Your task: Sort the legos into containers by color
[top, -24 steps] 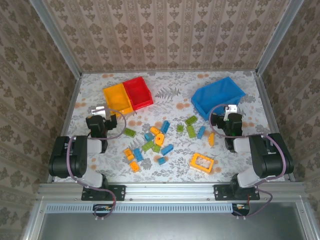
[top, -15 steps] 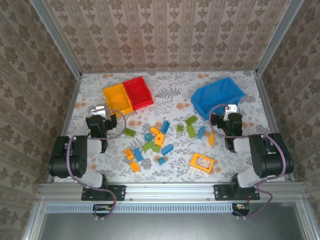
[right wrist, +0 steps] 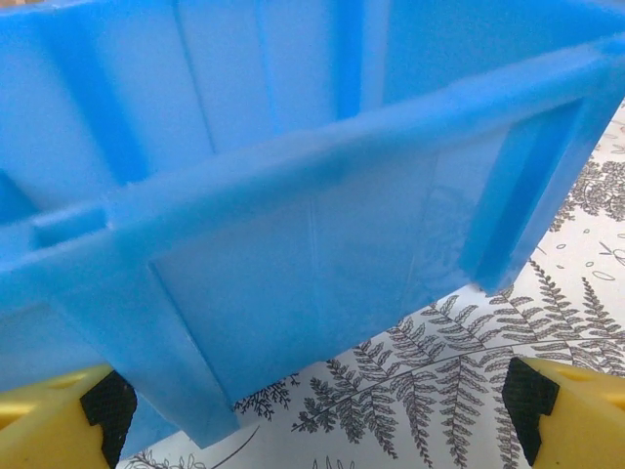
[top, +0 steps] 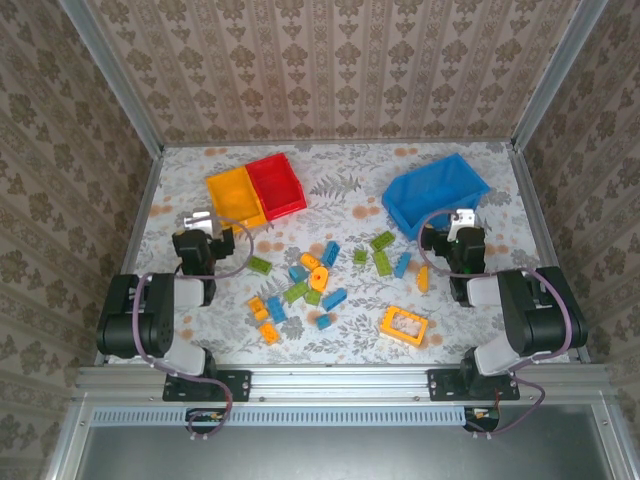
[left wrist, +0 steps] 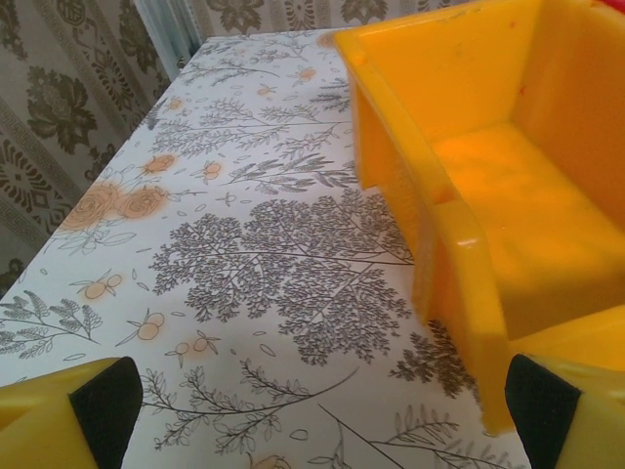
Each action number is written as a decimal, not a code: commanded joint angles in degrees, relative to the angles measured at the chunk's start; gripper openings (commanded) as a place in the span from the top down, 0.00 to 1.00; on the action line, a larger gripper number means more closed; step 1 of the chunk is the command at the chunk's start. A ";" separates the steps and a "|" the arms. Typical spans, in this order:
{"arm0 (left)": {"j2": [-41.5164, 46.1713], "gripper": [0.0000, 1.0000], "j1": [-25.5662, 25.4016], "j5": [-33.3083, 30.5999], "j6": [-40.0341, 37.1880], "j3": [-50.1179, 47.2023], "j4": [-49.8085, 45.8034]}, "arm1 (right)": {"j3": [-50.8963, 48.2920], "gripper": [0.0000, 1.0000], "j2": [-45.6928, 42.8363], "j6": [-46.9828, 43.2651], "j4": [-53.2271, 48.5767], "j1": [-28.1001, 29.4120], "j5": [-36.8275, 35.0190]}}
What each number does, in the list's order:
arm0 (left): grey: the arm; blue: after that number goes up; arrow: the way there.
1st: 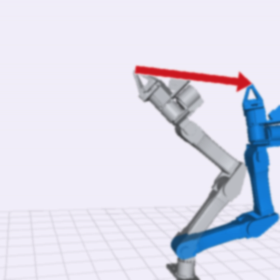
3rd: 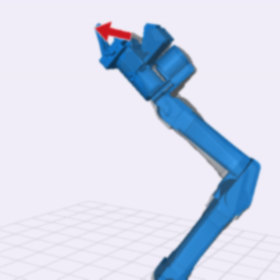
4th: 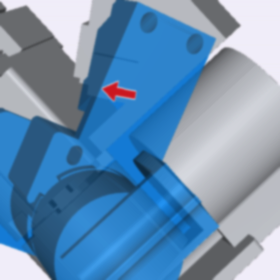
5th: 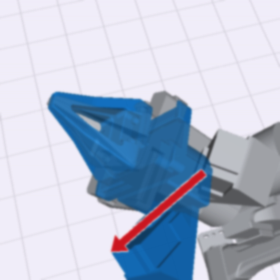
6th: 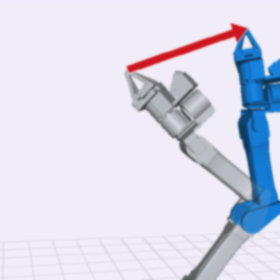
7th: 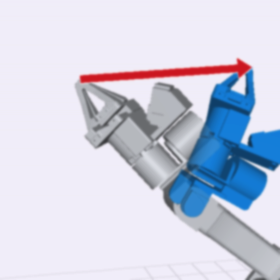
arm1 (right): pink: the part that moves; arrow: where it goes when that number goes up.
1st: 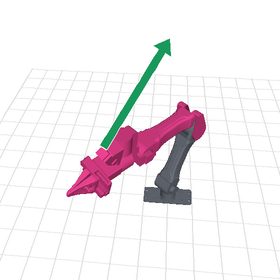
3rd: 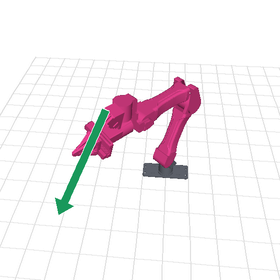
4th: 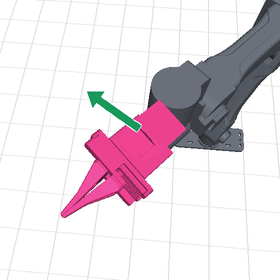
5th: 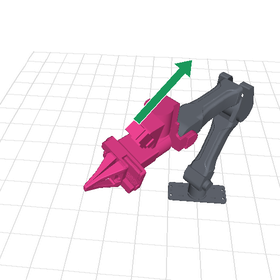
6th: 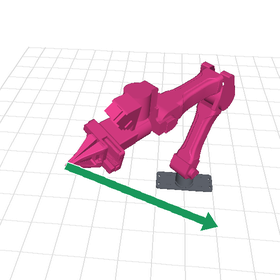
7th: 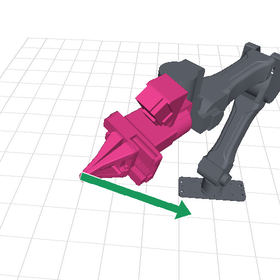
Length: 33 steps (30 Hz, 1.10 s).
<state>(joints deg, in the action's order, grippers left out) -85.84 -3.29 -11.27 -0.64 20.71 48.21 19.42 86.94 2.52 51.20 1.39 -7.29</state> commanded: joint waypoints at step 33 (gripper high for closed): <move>-16.52 0.10 7.86 19.02 32.94 73.32 -100.30 | 57.84 0.10 -0.57 42.68 -93.63 -1.73 8.85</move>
<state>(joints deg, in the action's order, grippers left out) -100.44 4.34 2.66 33.39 91.22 -46.30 75.94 82.74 42.87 -41.80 -0.23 -0.01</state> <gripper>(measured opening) 0.902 0.911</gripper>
